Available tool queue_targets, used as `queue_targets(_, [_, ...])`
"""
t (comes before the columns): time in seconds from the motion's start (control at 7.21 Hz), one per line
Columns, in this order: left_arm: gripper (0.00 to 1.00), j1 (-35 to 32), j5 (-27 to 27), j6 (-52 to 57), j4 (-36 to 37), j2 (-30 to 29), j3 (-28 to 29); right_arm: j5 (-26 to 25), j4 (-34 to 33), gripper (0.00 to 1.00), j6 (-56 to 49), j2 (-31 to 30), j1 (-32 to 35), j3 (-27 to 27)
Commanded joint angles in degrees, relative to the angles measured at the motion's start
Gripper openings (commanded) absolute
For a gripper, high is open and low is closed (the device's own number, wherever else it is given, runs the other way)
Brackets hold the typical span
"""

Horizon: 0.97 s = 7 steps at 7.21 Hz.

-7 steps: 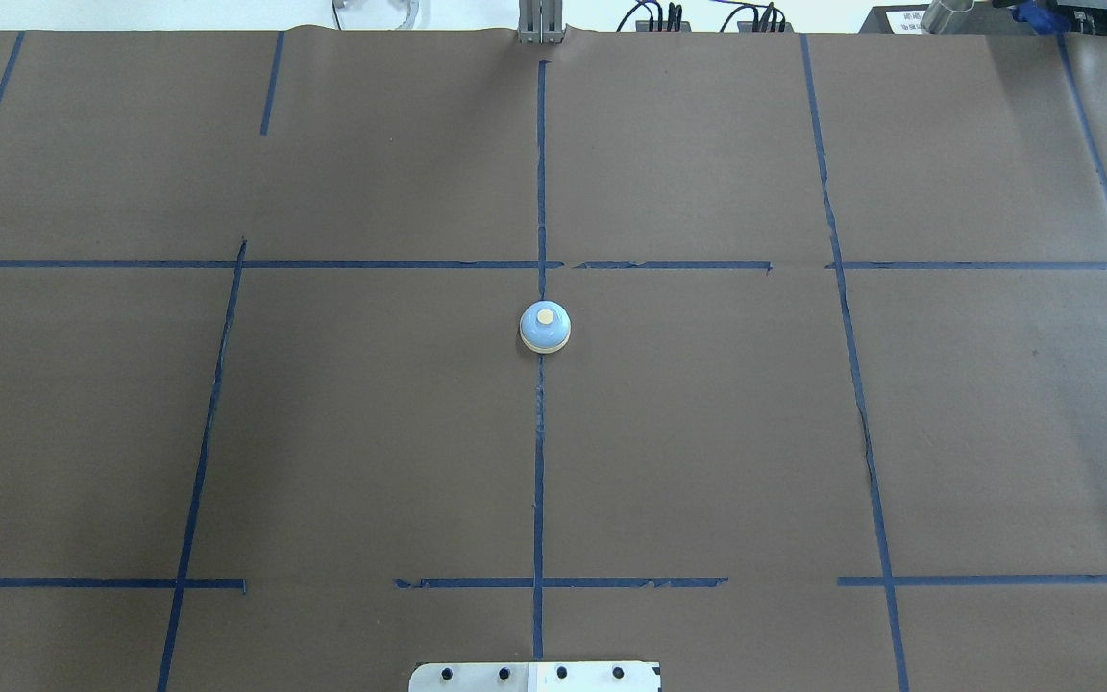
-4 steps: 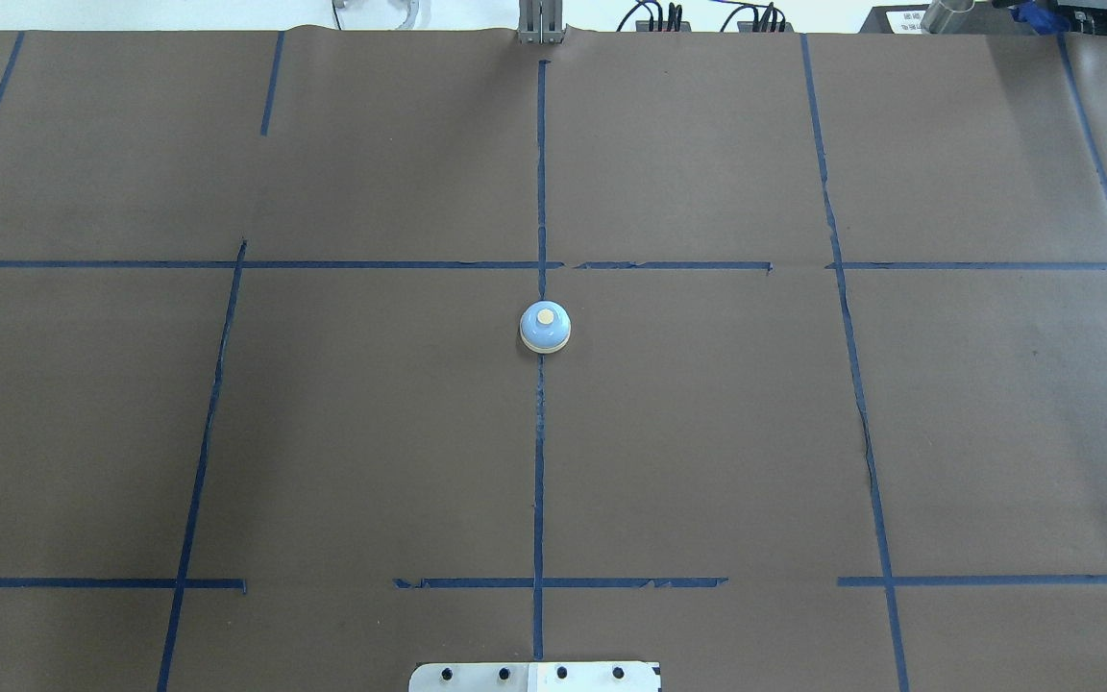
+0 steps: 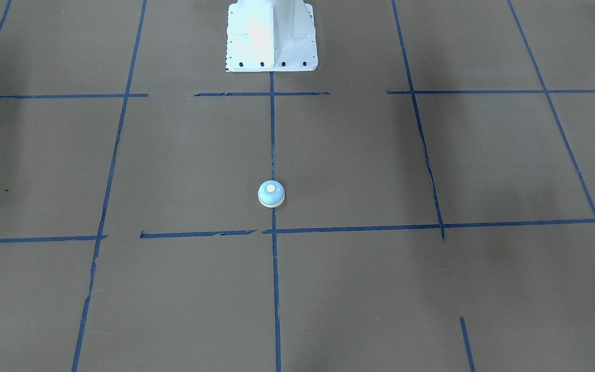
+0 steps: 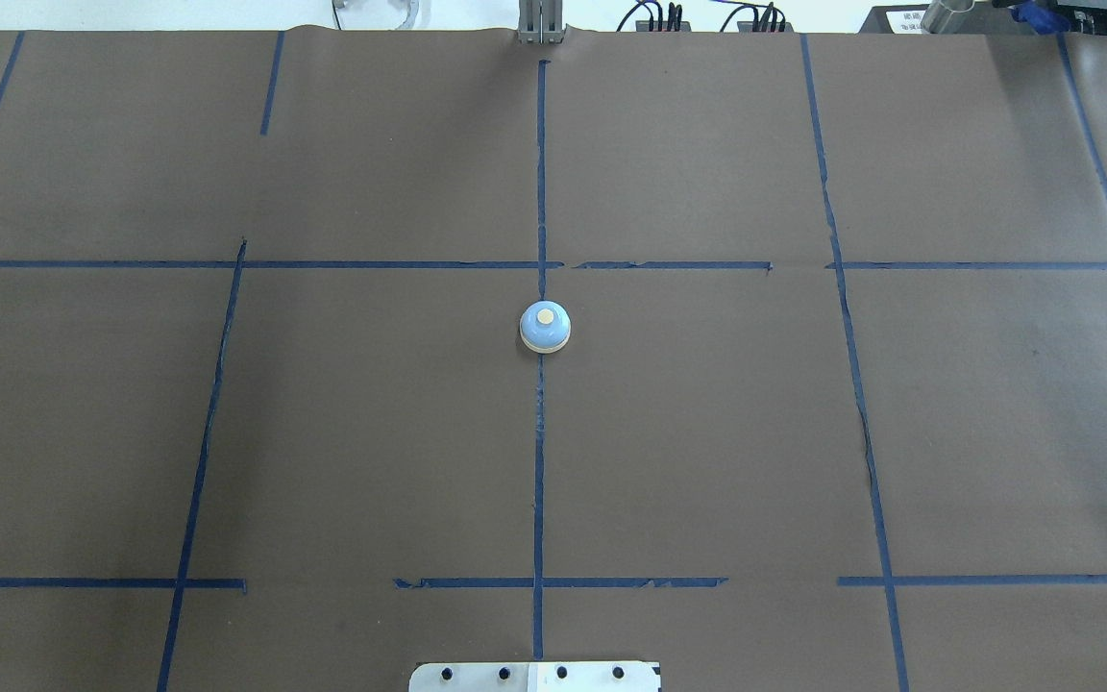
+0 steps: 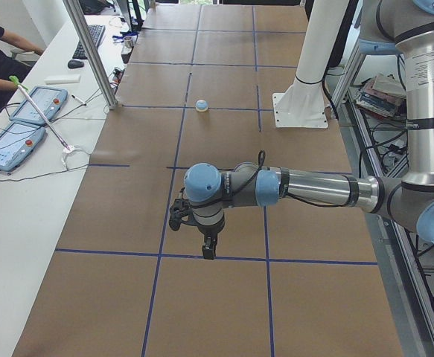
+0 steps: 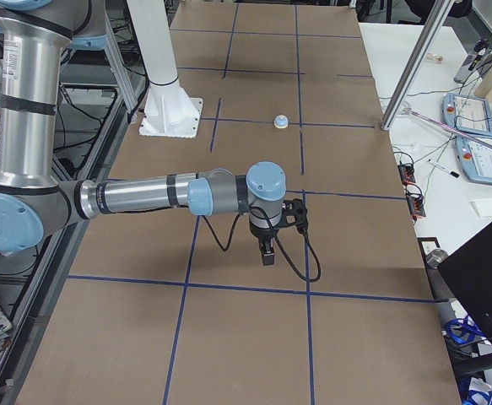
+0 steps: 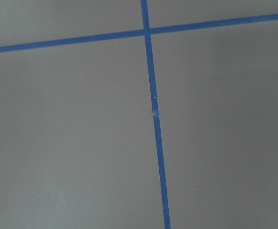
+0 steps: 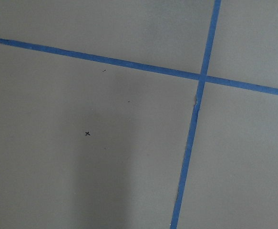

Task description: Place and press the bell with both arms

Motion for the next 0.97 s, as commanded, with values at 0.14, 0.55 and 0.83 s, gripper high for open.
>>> queue_targets(0.14, [1.0, 0.1, -0.1, 0.1, -0.7, 1.8, -0.7, 0.2, 0.2, 1.0, 0.0, 0.1, 0.0, -0.6])
queue_targets(0.55, [1.0, 0.1, 0.7, 0.3, -0.7, -1.2, -0.7, 0.3, 0.1, 1.0, 0.0, 0.0, 0.0, -0.6])
queue_targets(0.83, [1.0, 0.1, 0.4, 0.4, -0.7, -1.6, -1.3, 0.4, 0.2, 1.0, 0.0, -0.1, 0.0, -0.6])
